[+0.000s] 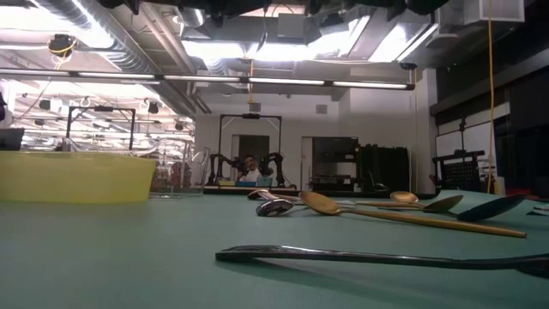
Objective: Sort silverware by color (type)
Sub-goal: Put the white spoon into the transparent bin
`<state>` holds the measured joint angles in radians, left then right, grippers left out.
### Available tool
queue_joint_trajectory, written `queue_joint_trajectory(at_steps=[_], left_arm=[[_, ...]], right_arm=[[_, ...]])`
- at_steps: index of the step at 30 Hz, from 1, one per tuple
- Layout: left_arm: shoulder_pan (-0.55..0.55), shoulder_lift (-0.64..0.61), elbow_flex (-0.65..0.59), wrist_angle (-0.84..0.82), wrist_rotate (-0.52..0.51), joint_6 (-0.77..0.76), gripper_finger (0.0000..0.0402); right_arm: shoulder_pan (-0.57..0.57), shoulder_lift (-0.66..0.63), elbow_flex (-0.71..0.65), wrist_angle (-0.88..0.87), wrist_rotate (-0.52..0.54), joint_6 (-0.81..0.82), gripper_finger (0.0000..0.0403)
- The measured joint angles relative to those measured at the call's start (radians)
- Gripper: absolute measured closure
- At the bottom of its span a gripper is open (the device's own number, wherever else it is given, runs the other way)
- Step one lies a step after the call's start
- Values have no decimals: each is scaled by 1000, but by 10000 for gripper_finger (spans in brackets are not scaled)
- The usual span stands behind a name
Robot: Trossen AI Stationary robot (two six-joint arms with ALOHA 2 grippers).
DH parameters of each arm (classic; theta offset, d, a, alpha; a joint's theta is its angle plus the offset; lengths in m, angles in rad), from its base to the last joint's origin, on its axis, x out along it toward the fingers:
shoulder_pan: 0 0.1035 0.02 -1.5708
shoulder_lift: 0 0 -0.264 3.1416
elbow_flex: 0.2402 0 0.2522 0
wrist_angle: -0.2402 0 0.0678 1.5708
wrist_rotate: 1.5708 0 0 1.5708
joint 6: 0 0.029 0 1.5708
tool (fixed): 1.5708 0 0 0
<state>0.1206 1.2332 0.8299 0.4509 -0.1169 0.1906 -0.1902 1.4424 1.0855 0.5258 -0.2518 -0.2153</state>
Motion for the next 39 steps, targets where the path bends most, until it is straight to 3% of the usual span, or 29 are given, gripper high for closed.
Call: queue_joint_trajectory(at_steps=[5,14,26,39], left_arm=[[20,-4,0,-20,1,-26,391],[76,-25,-1,-115,4,-32,391],[192,-197,0,-434,3,-31,391],[367,-318,0,-732,4,-12,391]], right_arm=[[0,-81,0,-125,102,0,293],[0,-229,0,-506,264,0,292],[0,-239,0,-764,270,0,292],[0,-221,1,-796,260,1,292]])
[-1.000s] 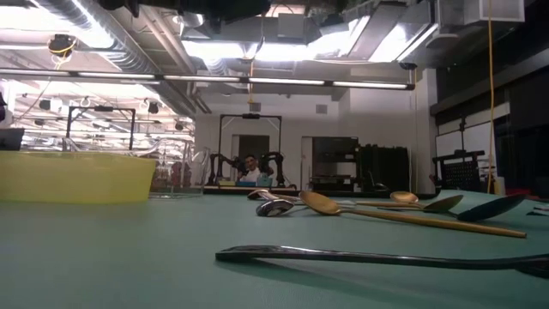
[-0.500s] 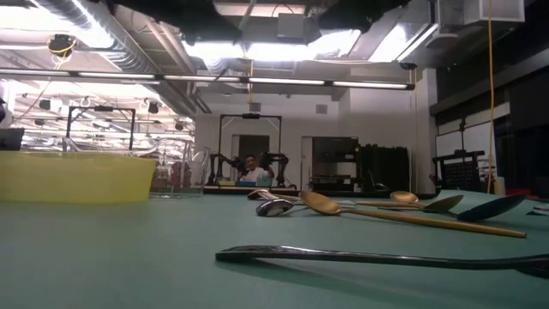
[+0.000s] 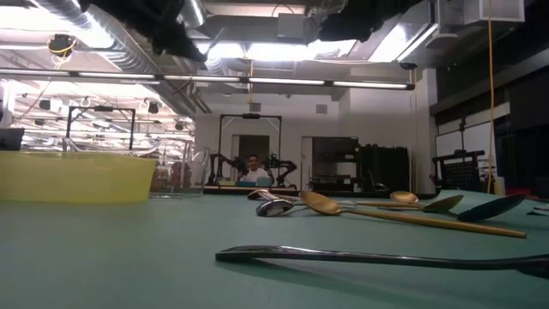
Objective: Sort silverware by color (type)
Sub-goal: Put the white spoon into the transparent bin
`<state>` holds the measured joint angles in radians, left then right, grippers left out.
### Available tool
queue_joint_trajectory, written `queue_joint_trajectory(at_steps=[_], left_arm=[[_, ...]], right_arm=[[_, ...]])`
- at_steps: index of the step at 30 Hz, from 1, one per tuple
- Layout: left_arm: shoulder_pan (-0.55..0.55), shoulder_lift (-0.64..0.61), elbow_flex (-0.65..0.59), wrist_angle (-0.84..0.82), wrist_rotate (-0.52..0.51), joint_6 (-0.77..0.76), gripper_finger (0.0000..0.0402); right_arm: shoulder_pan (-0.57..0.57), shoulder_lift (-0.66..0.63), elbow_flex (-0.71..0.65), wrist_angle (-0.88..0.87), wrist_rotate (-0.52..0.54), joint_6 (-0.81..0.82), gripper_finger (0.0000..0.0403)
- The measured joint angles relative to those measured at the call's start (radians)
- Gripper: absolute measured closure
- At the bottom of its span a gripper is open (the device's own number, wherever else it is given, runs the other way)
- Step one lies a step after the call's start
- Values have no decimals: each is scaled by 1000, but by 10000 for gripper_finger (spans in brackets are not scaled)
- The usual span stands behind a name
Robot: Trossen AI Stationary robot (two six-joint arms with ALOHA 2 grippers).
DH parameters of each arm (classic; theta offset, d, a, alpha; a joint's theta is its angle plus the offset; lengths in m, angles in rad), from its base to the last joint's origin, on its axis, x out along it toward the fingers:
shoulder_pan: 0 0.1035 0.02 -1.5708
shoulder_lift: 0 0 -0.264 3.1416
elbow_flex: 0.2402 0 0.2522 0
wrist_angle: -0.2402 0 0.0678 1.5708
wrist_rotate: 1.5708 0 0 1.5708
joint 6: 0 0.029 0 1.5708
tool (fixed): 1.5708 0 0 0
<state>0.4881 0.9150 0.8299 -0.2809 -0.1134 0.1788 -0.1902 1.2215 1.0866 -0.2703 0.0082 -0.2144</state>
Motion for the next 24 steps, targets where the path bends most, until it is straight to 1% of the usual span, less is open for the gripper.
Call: queue_joint_trajectory(at_steps=[7,10,12,19,24], left_arm=[[95,2,0,-211,-2,16,391],[132,2,0,-268,-29,23,389],[159,2,0,-306,-49,55,389],[234,28,0,-374,-52,170,388],[277,79,0,-393,-52,252,387]], right_arm=[[0,12,0,0,0,0,292],[0,13,0,-3,0,0,292],[0,13,0,-2,0,0,292],[0,13,0,-2,0,0,292],[0,14,0,-2,0,0,292]])
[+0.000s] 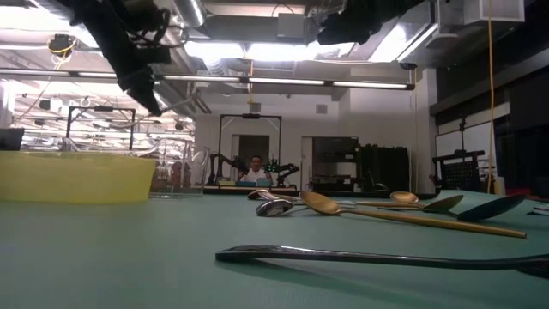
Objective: Sort silverware by color (type)
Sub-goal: Put the white spoon into the transparent bin
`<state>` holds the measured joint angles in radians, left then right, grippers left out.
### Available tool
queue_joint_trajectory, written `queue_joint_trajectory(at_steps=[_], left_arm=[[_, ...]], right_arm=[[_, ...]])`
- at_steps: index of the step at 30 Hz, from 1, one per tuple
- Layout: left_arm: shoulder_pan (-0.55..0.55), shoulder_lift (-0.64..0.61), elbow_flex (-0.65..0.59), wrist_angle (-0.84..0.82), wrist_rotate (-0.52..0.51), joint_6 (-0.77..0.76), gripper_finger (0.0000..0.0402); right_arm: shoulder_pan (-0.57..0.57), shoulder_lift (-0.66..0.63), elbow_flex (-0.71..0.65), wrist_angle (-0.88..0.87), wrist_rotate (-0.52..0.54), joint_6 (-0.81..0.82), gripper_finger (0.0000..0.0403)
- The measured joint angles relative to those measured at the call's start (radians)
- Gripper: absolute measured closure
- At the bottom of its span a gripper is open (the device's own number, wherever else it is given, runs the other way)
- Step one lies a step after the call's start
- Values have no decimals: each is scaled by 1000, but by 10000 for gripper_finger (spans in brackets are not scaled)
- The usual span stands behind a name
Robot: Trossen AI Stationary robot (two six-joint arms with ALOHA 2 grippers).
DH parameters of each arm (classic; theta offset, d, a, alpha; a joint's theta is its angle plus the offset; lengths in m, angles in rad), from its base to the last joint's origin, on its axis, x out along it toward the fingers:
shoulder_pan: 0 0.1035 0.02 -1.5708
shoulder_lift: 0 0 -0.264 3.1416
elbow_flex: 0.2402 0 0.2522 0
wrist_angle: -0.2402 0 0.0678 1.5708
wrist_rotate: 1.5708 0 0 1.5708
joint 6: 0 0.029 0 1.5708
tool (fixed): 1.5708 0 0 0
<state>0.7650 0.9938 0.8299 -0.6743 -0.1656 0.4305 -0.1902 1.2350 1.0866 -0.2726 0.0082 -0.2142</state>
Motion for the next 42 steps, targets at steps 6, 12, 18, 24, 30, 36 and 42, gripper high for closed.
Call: queue_joint_trajectory(at_steps=[6,12,18,24,30,36,42], left_arm=[[34,88,0,0,3,49,387],[56,190,0,0,52,65,387],[63,293,0,0,75,104,387],[65,385,0,1,75,106,387],[64,466,0,2,74,169,387],[64,526,0,2,74,185,387],[65,538,0,4,73,185,387]], right_arm=[[0,0,0,0,0,0,292],[0,0,0,0,0,0,292],[0,0,0,0,0,0,292],[0,0,0,0,0,0,292],[0,0,0,0,0,0,292],[0,0,0,0,0,0,292],[0,0,0,0,0,0,292]])
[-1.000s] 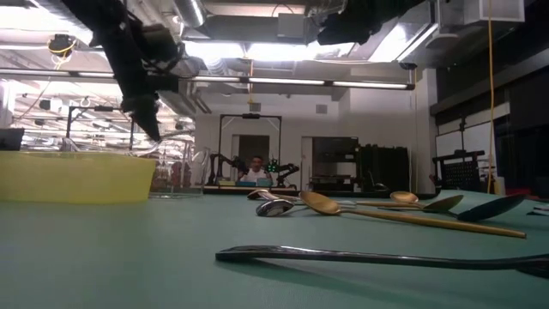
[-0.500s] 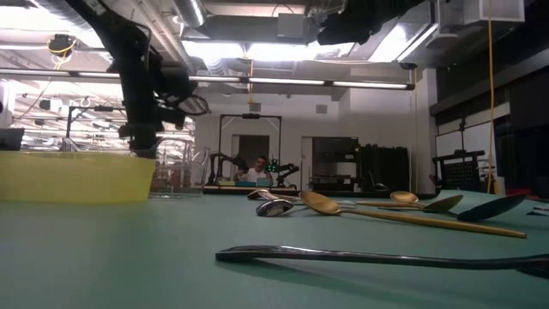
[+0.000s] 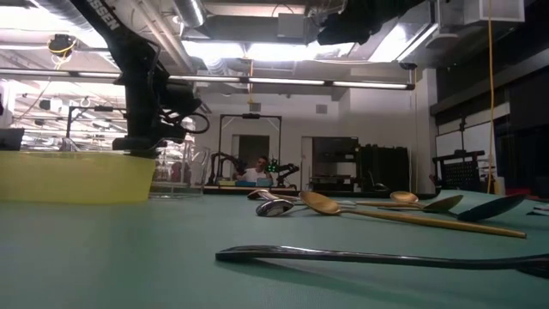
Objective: Sort silverware by color (type)
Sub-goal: Put the white spoon into the transparent bin
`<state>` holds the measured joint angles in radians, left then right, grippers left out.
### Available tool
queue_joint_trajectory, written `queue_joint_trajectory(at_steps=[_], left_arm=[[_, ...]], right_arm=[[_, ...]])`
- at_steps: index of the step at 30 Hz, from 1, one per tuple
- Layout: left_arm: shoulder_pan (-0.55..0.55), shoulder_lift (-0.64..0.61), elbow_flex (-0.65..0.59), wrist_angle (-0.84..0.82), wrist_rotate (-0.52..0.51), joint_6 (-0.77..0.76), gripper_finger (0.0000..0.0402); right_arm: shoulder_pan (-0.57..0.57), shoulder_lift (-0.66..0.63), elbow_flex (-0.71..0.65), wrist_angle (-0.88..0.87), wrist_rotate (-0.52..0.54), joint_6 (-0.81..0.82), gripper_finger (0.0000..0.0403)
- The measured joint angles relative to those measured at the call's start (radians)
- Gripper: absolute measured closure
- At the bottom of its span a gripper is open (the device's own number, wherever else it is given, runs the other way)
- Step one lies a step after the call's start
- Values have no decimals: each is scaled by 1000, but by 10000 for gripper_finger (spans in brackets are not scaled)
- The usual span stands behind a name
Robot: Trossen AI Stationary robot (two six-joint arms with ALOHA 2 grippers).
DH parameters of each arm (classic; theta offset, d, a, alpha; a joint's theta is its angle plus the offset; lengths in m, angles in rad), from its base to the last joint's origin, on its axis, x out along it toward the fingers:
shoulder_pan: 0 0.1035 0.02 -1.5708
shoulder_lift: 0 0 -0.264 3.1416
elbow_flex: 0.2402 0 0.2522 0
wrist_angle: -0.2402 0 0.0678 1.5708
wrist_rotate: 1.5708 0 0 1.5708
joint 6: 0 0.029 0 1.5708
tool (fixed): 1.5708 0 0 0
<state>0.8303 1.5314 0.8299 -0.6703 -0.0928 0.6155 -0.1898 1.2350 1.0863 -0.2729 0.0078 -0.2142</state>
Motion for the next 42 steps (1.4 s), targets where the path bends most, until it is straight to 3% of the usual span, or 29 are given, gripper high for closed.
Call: queue_joint_trajectory(at_steps=[6,21,29,42], left_arm=[[0,0,0,3,-3,-1,384],[1,0,0,6,-1,-1,317],[1,0,0,5,0,-2,317],[0,-1,0,0,1,-5,349]], right_arm=[[0,0,0,0,0,0,292],[0,0,0,-7,0,0,292],[0,0,0,-97,0,0,292],[0,0,-1,-154,0,63,292]])
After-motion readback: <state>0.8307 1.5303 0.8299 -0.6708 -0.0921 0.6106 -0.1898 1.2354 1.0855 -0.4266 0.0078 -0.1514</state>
